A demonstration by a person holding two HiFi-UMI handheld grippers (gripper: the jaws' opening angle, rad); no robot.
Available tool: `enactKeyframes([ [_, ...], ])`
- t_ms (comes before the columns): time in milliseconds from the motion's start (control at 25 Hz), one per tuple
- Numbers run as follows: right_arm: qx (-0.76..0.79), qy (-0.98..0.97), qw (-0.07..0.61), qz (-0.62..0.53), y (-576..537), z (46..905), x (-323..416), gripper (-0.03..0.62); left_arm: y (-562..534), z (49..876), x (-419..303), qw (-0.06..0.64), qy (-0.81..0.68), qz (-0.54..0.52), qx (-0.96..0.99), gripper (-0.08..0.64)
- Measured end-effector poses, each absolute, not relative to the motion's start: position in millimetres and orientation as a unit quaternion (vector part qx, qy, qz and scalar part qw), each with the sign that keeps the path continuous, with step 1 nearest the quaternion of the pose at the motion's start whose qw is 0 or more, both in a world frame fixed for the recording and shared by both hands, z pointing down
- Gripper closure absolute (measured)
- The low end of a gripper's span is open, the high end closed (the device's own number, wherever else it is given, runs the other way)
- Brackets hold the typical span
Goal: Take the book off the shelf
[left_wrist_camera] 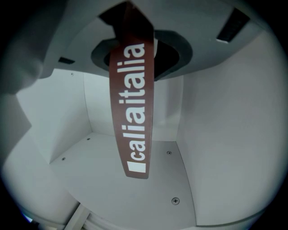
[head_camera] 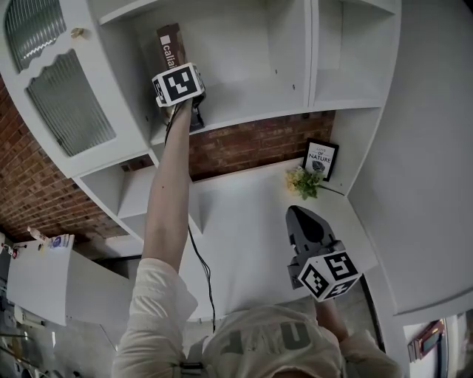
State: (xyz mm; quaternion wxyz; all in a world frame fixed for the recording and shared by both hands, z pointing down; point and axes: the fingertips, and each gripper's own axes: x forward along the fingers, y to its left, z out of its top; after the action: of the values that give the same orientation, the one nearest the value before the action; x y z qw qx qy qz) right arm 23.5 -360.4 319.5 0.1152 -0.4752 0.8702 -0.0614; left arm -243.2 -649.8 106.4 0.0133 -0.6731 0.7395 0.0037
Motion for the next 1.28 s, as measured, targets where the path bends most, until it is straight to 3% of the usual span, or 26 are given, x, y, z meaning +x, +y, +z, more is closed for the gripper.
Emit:
enactKeyframes([
  [440,-0.437,0.892,0.105,-0.059,-341,314,1,0.577,-593,104,-240,-0.007,0.726,0.031,-0.687,0.405],
  [880,-0.402,0.911,0.083,-0.030,-335,302,-39,0.577,-460,83,-216,0.140,0.689,0.101,-0.704,0.405],
  [1080,-0.389,0.916,0.097,-0.004,-332,283,-53,0.577,-377,107,-205,0.189,0.667,0.173,-0.700,0.405],
  [1280,-0.378,0.920,0.099,0.019,-325,282,-67,0.577,-312,154,-192,0.208,0.668,0.171,-0.694,0.405],
])
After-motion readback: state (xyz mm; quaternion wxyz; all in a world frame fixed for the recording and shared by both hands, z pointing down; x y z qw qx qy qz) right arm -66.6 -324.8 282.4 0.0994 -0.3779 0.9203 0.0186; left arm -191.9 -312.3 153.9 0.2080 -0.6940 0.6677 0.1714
